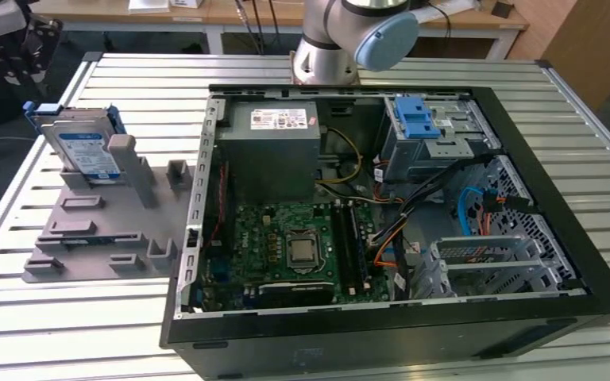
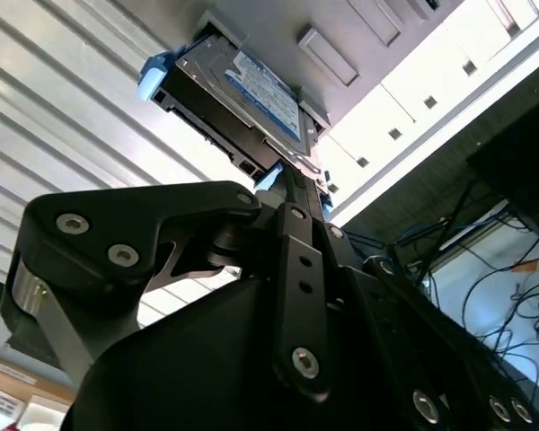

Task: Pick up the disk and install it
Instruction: 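Pick up the disk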

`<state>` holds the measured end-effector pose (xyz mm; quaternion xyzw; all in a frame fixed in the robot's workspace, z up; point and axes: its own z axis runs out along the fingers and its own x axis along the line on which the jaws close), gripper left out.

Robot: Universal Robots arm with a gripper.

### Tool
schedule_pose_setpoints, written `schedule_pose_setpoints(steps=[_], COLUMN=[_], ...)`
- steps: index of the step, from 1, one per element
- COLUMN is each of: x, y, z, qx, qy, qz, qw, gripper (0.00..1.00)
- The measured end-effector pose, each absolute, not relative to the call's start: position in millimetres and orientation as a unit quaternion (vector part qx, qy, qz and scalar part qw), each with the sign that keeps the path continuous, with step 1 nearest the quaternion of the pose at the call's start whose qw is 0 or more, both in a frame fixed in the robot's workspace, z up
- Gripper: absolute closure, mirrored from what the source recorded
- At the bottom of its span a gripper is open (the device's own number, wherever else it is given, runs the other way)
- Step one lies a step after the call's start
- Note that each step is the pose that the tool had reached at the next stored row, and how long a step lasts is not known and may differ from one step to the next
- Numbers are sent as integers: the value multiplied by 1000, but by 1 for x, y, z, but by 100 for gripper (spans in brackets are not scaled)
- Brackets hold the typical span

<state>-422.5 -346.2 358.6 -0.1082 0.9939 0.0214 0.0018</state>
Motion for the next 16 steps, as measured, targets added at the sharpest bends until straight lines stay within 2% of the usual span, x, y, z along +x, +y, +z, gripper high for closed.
schedule_pose_setpoints(steps=[16], x=[-423], y=[-346], z=[357], qx=[-227], qy=[974], qz=[22], qw=[-1], gripper=[89])
